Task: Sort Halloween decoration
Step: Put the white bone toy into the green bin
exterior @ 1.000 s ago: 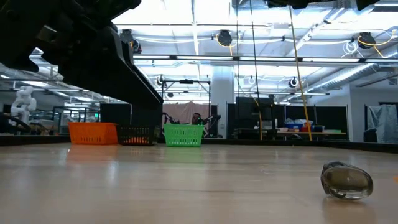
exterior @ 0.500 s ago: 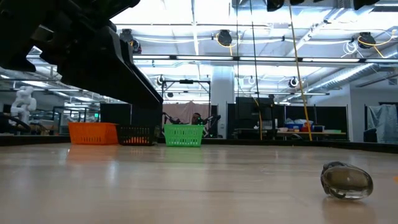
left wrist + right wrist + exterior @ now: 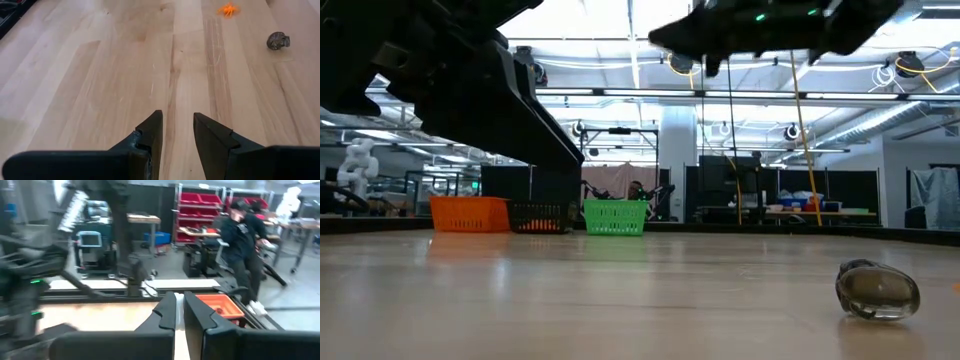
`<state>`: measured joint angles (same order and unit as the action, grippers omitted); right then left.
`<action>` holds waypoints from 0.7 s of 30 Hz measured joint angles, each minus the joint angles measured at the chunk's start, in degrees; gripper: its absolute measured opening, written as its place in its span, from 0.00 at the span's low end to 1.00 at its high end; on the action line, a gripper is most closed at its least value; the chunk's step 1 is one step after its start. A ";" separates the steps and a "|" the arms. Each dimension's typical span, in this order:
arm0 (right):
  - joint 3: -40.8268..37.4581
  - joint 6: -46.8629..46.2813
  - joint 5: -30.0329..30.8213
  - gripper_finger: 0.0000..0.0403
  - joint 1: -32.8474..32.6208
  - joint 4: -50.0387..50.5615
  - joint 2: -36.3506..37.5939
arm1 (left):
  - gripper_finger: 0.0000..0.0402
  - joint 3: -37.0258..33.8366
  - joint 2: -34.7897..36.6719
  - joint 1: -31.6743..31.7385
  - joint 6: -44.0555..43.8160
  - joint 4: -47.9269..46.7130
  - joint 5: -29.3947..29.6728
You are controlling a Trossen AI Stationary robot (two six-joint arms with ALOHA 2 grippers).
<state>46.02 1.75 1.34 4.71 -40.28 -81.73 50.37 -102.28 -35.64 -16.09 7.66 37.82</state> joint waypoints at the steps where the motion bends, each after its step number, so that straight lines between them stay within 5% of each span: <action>1: 1.17 -0.46 -0.11 0.00 1.22 0.03 -1.51 | 0.27 0.00 0.00 0.00 -0.01 0.07 0.00; 21: 28.52 -3.05 -3.42 0.00 17.84 27.33 -28.33 | 0.27 0.02 0.00 0.00 -0.01 0.94 0.20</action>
<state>74.54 -1.30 -2.08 22.54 -12.95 -110.06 50.39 -102.28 -35.64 -16.10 8.60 38.02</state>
